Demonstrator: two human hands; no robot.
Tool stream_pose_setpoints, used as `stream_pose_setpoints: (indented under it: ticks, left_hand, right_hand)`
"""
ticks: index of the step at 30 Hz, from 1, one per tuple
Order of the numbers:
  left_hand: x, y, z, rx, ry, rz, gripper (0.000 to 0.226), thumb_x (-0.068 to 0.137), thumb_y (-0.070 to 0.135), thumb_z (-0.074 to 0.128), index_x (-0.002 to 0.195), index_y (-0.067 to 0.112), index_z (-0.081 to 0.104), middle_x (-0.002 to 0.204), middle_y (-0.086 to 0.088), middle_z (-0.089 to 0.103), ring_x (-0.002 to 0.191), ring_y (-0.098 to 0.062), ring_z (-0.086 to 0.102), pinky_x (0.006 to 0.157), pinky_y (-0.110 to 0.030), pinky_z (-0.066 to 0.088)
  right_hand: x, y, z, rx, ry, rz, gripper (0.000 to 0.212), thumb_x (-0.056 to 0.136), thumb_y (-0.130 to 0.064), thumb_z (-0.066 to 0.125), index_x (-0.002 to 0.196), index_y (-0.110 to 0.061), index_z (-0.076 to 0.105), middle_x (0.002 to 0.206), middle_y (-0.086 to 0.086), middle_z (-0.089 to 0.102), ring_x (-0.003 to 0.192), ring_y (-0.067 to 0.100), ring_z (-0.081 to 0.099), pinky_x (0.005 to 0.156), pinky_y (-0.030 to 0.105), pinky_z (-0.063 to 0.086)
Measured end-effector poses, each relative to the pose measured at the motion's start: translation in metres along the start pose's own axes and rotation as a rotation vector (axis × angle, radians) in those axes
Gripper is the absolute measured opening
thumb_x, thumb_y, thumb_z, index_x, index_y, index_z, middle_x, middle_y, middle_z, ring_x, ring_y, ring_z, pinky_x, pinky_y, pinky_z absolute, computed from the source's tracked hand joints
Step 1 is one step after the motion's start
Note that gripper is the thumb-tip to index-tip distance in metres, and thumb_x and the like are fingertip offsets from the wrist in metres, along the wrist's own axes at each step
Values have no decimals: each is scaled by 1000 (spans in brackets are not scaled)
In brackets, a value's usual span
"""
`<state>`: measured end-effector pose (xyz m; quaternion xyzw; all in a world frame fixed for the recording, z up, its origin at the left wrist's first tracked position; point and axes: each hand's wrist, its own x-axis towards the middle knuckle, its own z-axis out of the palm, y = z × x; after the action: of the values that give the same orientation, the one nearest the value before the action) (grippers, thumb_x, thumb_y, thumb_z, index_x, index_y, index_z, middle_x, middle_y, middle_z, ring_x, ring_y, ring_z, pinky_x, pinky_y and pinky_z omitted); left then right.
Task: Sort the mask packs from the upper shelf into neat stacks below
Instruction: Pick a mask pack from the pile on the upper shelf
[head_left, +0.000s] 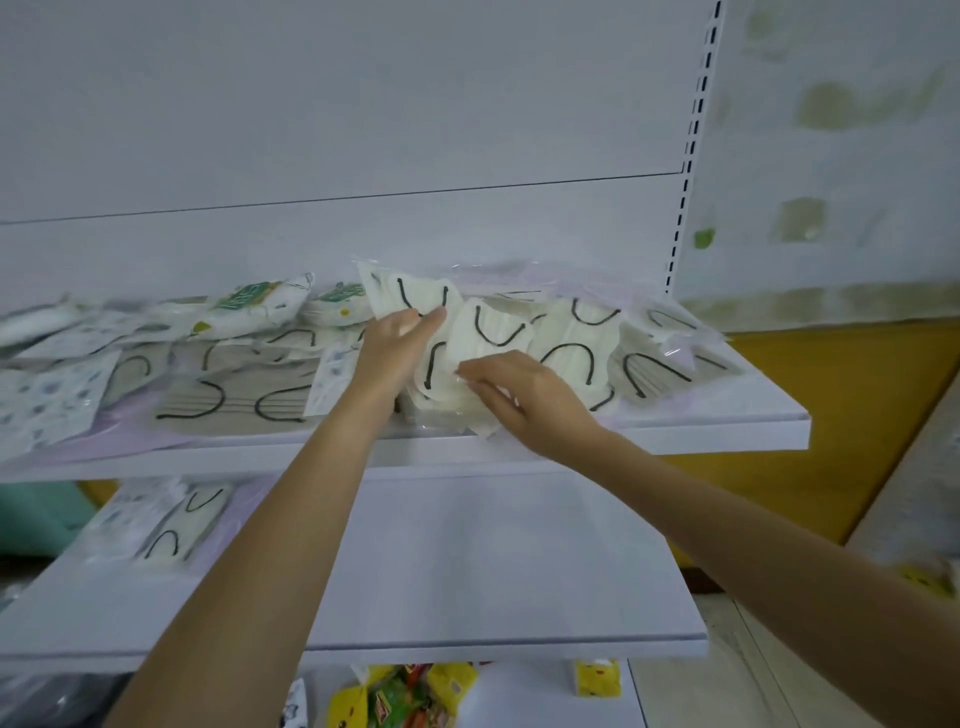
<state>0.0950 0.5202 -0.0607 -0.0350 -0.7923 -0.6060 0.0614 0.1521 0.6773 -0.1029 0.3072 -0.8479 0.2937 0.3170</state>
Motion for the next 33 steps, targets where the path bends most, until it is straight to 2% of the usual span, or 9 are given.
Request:
stream_pose_setpoints:
  ticks: [2,6,9,13,17,21,25,30,33]
  left_hand:
    - [-3,-4,-3,19,-7,-6,60,82,50,64,131,17,51,136,4,44,124,-12,44,96,-27,35]
    - [-8,-2,-10,-40,-14,-8,76,70,52,72,129,8,53,137,-6,53,124,-19,51,102,-33,40]
    - [-9,-6,-17,3,-3,69,53,80,18,69,130,9,54,125,-2,60,112,-16,58,100,-34,46]
    - [-9,-9,-27,47,126,124,56,83,6,62,136,17,45,136,-2,50,124,-19,49,104,-39,42]
    - [-15,-7,-35,69,207,211,59,90,4,54,142,23,35,146,7,34,135,-9,30,107,-23,28]
    - [-18,-11,-42,58,273,165,38,94,10,48,131,20,51,138,6,43,126,-4,37,96,-16,29]
    - [-19,-10,-54,17,312,143,37,96,16,47,133,18,49,141,3,42,130,-10,38,98,-19,30]
    - [-26,-13,-72,-11,369,137,37,97,24,47,134,19,48,140,4,41,126,-7,40,96,-18,29]
    - [-30,-14,-82,-112,391,95,39,95,36,48,129,17,53,136,3,45,121,-8,45,94,-20,33]
  right_hand:
    - [-3,-3,5,-12,8,-126,31,92,-17,44,106,-3,67,98,8,70,90,18,58,79,24,44]
    - [5,-10,8,-112,151,-250,27,91,-11,45,100,-2,69,90,8,70,82,28,64,67,37,52]
    - [11,-12,6,-11,-37,-271,31,95,-21,43,105,-5,68,98,6,70,90,24,63,78,36,49]
    - [36,15,-1,175,-112,203,43,97,-37,37,125,-12,57,122,3,61,112,17,54,93,28,40]
    - [71,63,-8,-342,-266,538,61,93,-24,48,144,-7,21,138,18,43,129,34,35,103,42,30]
    - [75,83,-1,-591,-394,660,47,94,-27,45,134,-7,33,132,17,47,127,34,35,107,44,25]
    - [88,80,6,-706,-241,559,30,93,-12,37,119,-8,52,117,14,58,113,31,47,96,38,32]
    - [105,43,1,-294,173,530,26,94,-18,43,106,-4,61,106,14,61,94,31,56,77,33,39]
    - [101,-11,21,-111,287,238,20,92,-18,51,99,-6,66,93,11,63,81,26,58,69,26,37]
